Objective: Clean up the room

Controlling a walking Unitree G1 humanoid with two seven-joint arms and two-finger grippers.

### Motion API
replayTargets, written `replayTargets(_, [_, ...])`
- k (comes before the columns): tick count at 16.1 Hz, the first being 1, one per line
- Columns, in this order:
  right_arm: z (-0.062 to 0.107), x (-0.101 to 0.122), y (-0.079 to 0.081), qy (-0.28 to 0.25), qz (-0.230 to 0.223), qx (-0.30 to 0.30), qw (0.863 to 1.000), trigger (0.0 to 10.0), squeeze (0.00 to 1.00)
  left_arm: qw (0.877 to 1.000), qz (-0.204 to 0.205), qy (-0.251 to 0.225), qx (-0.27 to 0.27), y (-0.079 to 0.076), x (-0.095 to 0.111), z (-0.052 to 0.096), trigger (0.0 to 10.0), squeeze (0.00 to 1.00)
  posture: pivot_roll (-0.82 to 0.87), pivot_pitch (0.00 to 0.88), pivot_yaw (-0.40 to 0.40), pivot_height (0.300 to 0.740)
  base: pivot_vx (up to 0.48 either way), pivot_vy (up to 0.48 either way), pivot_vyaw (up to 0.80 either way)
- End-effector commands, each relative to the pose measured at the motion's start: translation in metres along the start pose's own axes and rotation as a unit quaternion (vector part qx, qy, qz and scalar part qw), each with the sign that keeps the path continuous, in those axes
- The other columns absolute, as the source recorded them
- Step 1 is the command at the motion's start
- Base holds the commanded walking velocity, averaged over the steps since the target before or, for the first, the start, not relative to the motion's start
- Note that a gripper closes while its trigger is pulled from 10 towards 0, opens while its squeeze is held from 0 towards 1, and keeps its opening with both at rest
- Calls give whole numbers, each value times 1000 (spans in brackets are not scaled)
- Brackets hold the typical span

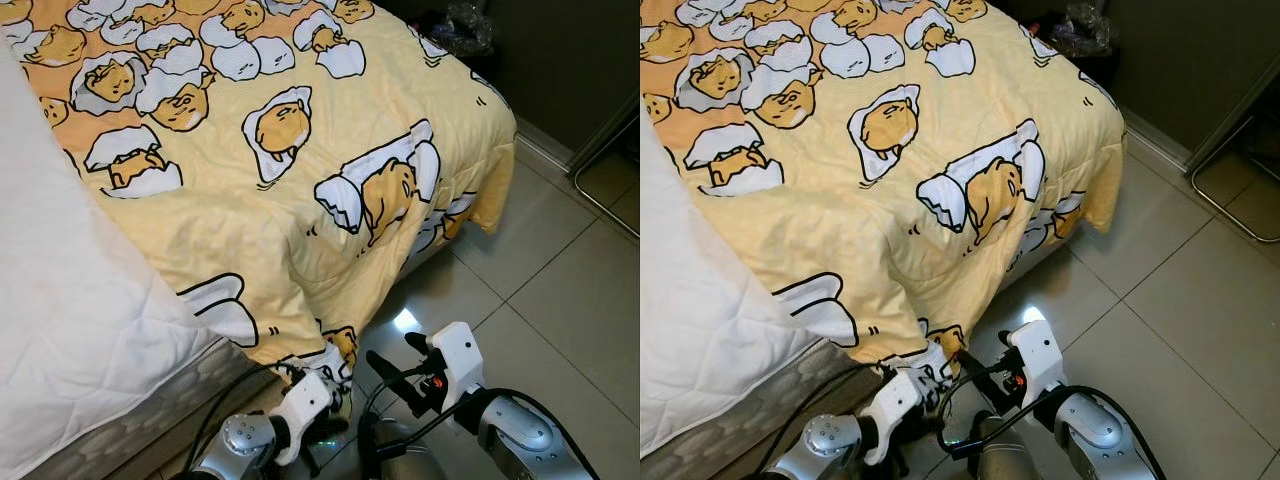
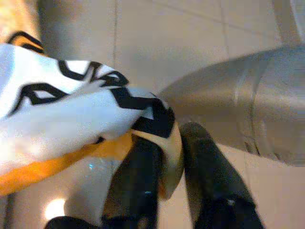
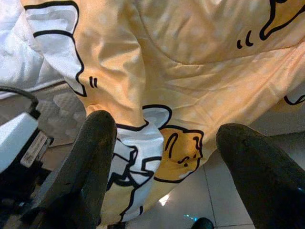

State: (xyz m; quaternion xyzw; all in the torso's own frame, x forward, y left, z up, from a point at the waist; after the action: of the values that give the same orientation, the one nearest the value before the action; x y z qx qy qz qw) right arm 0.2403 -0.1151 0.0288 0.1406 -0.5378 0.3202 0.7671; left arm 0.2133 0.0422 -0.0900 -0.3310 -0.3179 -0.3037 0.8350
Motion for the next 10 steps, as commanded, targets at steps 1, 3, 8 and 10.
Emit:
replayTargets(1, [1, -11, 6, 17, -14, 11, 1000, 10000, 0, 1000, 9, 26, -11, -3, -16, 4, 10000, 1000, -236, 230, 42, 740, 0, 0, 0])
replayTargets(3, [2, -11, 7, 18, -15, 10, 1000, 10000, 0, 999, -3, 47, -13, 7, -26, 18, 10000, 1000, -228, 228, 46, 740, 0, 0, 0])
replayTargets(8, [0, -13, 9, 19, -17, 14, 1000, 10000, 0, 995, 84, -57, 11, 30, 3, 40, 10000, 1000, -213, 227, 50, 740, 0, 0, 0])
replayTargets(10, [-1, -13, 8, 19, -17, 15, 1000, 10000, 0, 988, 112, -97, 40, 42, 16, 45, 10000, 1000, -219, 216, 53, 740, 0, 0, 0])
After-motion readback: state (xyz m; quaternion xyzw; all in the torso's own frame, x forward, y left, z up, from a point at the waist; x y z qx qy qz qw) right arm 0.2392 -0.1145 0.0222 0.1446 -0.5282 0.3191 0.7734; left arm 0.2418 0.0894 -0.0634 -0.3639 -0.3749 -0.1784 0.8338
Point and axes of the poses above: a point about 5 cm out from each wrist's last joint towards the gripper, its own z axis pointing back from the gripper into the wrist, its own x axis along the axis of the wrist's last joint, y = z × x, the point moved 6 cm from there along -z, pointing out of the wrist towards the gripper, and after that the axes turned 14 degrees about z, right-handed, at the moved point
